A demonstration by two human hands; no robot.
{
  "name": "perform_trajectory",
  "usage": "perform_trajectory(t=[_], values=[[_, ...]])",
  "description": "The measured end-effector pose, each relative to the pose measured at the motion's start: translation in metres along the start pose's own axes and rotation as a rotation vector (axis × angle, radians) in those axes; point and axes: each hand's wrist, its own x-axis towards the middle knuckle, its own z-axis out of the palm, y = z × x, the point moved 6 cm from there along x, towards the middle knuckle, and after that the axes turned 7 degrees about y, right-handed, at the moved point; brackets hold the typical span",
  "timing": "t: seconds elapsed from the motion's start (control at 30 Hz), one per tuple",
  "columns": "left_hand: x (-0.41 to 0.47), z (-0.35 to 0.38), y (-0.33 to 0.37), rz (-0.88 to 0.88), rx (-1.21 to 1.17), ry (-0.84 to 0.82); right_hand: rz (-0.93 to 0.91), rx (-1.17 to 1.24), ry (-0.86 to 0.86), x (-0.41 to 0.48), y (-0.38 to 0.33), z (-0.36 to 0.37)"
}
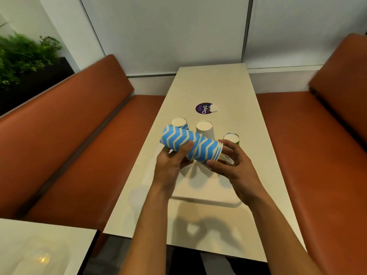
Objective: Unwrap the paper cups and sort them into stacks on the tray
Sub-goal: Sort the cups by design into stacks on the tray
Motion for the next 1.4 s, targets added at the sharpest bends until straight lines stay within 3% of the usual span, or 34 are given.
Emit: perform_trajectory(t=[0.27,0.53,0.83,0.97,1.07,1.2,1.3,1.4], values=[[0.069,-0.033,0.054,0.285,0.167,0.251,0.007,0.122,0.144,0.008,0.004,-0.023],[0.127,-0.022,0.041,0.285,0.601,0.157,0.022,0.154,0.159,0.011,0.010,-0.025],[0.127,-0.017,0.010,0.173,0.725,0.057,0.039,0.144,0.159,0.010,0.010,-0.023],[0.111,-0.026,0.022,0.198,0.685,0.099,0.039,0.142,0.160,0.009,0.009,-0.022],[0.086,-0.033,0.040,0.258,0.506,0.193,0.037,0.147,0.140,0.008,0.009,-0.019],[0.046,-0.022,0.036,0.093,0.154,-0.044,0.048,0.157,0.087,0.006,0.009,-0.009],[0.021,-0.010,0.020,0.004,0.057,-0.201,0.046,0.157,0.054,0.003,0.009,-0.002],[0.005,-0.001,-0.001,-0.013,0.039,-0.247,0.035,0.127,0.014,0.000,0.008,0.003]])
